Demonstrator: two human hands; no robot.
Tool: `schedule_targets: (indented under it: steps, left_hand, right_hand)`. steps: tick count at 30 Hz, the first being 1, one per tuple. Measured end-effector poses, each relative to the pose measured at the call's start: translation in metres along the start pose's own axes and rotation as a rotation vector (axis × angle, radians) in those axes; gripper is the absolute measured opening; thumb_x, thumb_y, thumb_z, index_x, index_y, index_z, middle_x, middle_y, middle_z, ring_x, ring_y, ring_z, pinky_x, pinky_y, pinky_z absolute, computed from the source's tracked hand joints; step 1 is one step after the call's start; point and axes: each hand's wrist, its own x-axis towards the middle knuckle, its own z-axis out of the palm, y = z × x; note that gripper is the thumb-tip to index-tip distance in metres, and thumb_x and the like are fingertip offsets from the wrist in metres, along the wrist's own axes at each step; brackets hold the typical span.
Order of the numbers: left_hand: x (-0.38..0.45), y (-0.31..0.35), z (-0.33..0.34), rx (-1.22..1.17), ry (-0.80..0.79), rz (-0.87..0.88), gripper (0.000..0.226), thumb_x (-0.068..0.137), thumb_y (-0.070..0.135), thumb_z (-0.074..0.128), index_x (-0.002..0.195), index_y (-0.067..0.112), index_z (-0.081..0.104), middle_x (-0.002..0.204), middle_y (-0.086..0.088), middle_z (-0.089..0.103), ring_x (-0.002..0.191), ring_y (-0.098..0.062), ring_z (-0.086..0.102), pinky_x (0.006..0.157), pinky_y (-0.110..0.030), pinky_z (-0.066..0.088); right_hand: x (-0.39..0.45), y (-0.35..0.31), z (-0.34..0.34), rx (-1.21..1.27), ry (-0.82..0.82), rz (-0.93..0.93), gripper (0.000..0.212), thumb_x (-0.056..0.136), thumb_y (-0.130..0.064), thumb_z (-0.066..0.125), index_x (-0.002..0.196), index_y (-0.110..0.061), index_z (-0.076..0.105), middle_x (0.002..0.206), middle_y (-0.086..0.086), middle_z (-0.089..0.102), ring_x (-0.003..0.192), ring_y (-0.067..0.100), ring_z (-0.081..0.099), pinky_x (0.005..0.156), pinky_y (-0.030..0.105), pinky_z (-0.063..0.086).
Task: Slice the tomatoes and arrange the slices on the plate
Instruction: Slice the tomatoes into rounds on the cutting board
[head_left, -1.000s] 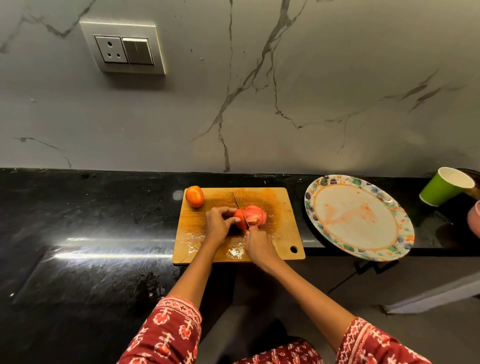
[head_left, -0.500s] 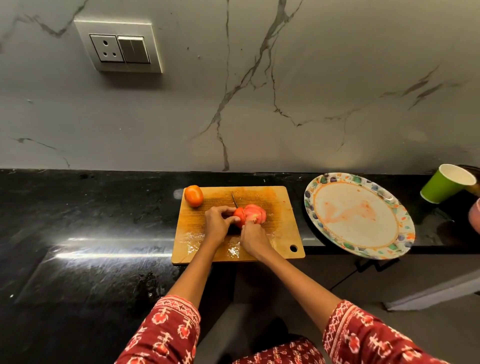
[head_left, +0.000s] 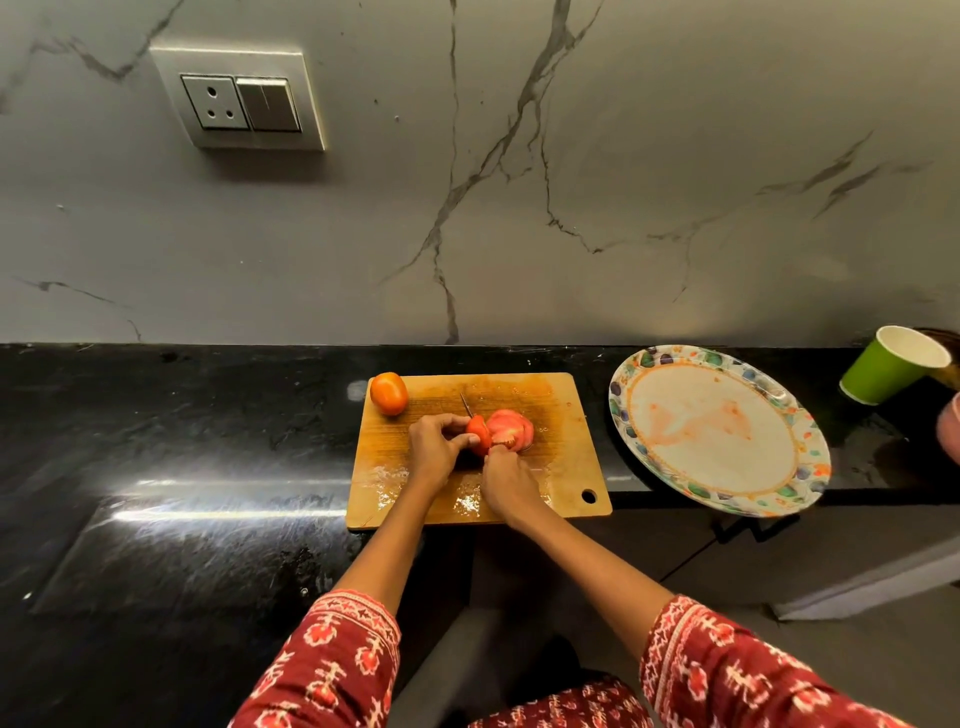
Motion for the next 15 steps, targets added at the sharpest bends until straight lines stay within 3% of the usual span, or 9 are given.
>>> schedule_targets:
  steps: [3,15]
  left_hand:
    - [0.001,-0.004,-0.001,-0.003,0.014,-0.012,0.028,0.073,0.004,0.074,0.100,0.004,0.070,0.101,-0.011,0.070,0.096,-0.020,0.064,0.087,-0.030,0.051]
    - [0.003,-0.006,-0.001,0.021,0.008,-0.009,0.028,0.073,0.007,0.075,0.100,0.005,0.070,0.101,-0.009,0.070,0.097,-0.019,0.063,0.087,-0.029,0.050]
  right_hand:
    - [-0.002,0.001,0.002,-0.014,0.007,-0.009,0.028,0.098,-0.006,0.033,0.120,0.002,0.048,0.119,0.022,0.058,0.113,0.036,0.054,0.084,0.039,0.044]
    - [-0.021,0.024,0.009,-0.180,0.003,-0.065,0.029,0.095,0.000,0.033,0.121,0.001,0.047,0.120,0.018,0.058,0.114,0.033,0.055,0.087,0.035,0.044]
